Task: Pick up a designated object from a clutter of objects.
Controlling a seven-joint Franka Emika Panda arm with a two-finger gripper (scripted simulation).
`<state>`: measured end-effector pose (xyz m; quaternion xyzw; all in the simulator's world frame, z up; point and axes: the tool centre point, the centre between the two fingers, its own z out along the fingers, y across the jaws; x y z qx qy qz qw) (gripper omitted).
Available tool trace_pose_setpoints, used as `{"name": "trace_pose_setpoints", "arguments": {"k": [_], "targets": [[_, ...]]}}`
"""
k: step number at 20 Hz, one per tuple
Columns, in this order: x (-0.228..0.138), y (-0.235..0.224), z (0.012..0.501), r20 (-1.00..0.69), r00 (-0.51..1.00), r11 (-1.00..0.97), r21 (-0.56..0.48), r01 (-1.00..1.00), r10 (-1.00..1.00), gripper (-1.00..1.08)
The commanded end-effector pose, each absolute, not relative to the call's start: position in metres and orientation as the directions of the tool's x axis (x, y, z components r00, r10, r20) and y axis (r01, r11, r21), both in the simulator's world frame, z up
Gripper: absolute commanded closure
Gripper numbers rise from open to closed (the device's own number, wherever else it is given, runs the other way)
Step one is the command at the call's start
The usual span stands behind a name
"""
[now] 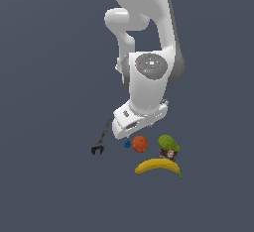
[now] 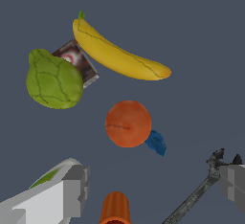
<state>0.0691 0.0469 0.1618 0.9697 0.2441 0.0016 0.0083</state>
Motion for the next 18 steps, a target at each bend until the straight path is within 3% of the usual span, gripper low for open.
{"name": "trace_pose_setpoints", "arguments": {"k": [1,8,18], "targets": [[0.073,0.051,0.141,-0.001,0.857,-0.857,0.012,0.515,0.515,-0.92],[0.076,0.059,0.105,0.000,0.813,-0.813,0.002,0.582,0.582,-0.92],[0.075,0.060,0.092,-0.001,0.805,-0.805,0.000,0.593,0.593,-0.92]]}}
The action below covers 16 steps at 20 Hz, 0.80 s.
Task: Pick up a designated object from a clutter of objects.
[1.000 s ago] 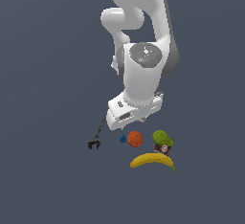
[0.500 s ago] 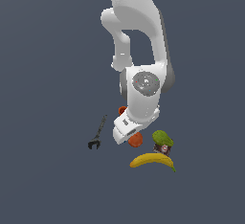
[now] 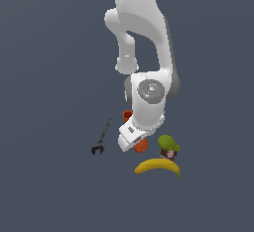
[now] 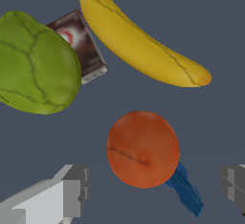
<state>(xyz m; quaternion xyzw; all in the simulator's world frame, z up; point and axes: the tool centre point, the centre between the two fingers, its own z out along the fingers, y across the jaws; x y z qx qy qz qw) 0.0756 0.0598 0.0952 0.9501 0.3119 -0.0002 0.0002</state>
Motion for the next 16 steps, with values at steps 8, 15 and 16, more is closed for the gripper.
{"name": "trace_pose_setpoints", "arguments": {"k": [8,15,16], "targets": [[0.074,0.060,0.054,0.000,0.803,-0.803,0.000,0.596,0.596,-0.92],[0.076,0.060,0.047,0.000,0.803,-0.803,0.000,0.596,0.596,1.08],[0.076,0.060,0.047,0.000,0.803,-0.803,0.000,0.596,0.596,1.08]]}}
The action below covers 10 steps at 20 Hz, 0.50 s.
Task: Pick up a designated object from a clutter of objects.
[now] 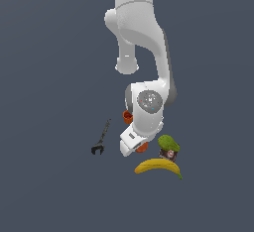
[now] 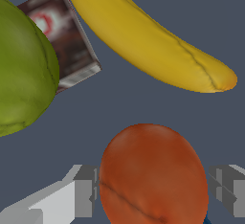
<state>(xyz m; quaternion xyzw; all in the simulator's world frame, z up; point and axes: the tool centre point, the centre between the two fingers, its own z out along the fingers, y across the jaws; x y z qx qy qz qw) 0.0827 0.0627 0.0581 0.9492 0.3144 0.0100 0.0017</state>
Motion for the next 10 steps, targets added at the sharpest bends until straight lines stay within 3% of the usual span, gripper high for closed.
{"name": "trace_pose_setpoints", "arguments": {"k": [1,10], "targets": [[0.076,0.060,0.047,0.000,0.803,-0.803,0.000,0.596,0.596,1.08],[0.082,0.062,0.059,0.018,0.802,-0.802,0.010,0.597,0.597,1.08]]}}
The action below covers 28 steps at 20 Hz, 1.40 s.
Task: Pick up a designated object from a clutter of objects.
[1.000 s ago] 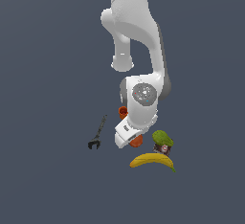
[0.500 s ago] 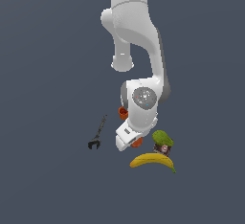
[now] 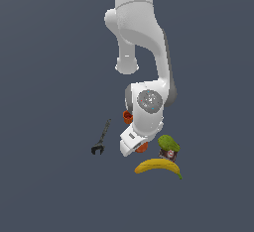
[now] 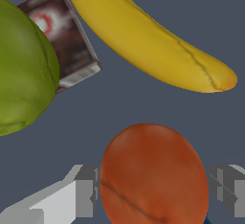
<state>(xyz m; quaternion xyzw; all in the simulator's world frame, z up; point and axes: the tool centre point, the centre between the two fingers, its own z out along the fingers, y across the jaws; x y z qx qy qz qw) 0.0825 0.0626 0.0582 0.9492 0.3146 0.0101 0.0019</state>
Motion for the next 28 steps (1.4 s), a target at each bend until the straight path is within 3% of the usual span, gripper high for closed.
{"name": "trace_pose_setpoints", "arguments": {"k": [1,14,28], "targets": [[0.082,0.062,0.060,0.018,0.802,-0.802,0.010,0.597,0.597,1.08],[0.061,0.044,0.114,0.014,0.802,-0.802,0.009,0.597,0.597,1.08],[0.013,0.003,0.244,0.008,0.802,-0.802,0.003,0.597,0.597,1.08]]}}
